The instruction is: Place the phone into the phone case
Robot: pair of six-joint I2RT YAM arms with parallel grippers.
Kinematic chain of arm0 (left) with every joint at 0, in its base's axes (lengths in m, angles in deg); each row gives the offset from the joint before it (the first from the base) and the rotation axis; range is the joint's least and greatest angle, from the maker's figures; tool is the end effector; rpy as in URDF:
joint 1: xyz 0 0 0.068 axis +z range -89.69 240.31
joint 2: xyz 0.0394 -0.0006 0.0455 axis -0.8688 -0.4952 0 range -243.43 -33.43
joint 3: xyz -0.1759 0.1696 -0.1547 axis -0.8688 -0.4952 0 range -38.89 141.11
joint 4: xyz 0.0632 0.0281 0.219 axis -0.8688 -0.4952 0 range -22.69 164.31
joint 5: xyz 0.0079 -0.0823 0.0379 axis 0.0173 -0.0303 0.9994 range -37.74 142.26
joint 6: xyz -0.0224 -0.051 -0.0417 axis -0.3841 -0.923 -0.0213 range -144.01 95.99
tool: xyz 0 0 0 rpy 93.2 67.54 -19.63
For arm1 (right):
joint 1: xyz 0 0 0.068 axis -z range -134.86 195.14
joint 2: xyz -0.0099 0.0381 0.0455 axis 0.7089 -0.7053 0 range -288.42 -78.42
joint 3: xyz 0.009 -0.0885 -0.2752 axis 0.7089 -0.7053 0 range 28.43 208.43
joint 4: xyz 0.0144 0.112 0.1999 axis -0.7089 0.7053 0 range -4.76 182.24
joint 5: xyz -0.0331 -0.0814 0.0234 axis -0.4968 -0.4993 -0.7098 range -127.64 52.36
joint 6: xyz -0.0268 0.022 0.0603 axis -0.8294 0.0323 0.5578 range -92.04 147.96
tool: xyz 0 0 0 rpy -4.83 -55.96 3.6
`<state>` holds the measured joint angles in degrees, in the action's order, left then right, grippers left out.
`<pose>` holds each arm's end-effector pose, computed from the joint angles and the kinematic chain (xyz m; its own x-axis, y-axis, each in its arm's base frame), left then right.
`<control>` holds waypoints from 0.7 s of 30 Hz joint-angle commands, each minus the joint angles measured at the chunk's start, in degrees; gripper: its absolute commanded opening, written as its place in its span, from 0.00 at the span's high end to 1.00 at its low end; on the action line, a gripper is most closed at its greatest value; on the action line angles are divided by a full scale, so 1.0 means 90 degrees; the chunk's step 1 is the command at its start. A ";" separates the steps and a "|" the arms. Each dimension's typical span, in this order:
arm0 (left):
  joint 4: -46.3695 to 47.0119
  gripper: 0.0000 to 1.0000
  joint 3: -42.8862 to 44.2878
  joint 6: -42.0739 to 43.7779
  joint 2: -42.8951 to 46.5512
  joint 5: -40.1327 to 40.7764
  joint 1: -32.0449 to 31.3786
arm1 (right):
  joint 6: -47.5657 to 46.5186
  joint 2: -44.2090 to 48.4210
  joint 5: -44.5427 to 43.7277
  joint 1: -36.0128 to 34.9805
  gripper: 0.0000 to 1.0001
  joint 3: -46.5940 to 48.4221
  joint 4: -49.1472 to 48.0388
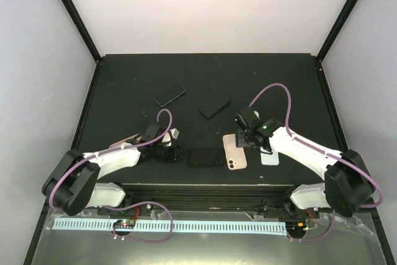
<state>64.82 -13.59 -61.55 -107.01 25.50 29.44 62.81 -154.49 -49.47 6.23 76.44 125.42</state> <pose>0.1518 -0.1204 0.1602 -0.9805 -0.0476 -0.1906 0.0843 0.7746 -0.6269 0.1742 0.1256 0.2198 -0.9106 -0.0163 -0.4129 -0.0430 0.9975 0.0554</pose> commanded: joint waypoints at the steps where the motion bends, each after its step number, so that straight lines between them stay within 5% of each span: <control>1: 0.0668 0.50 0.0116 -0.0126 -0.0311 0.0088 -0.0144 | 0.0062 -0.0084 -0.0815 0.0013 0.32 0.0145 0.0195; 9: 0.0799 0.59 0.0338 -0.0097 -0.0896 0.0331 -0.0282 | 0.0127 -0.0156 -0.0664 0.0908 0.28 -0.0081 0.0186; 21: 0.0250 0.94 0.0775 0.0125 -0.1209 0.0830 -0.0348 | -0.0025 -0.0425 -0.0520 0.2128 0.14 -0.0374 0.0005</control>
<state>70.89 -8.04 -61.61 -118.51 28.58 26.80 62.68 -158.14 -53.28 23.78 73.84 126.36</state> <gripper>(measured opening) 0.102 0.847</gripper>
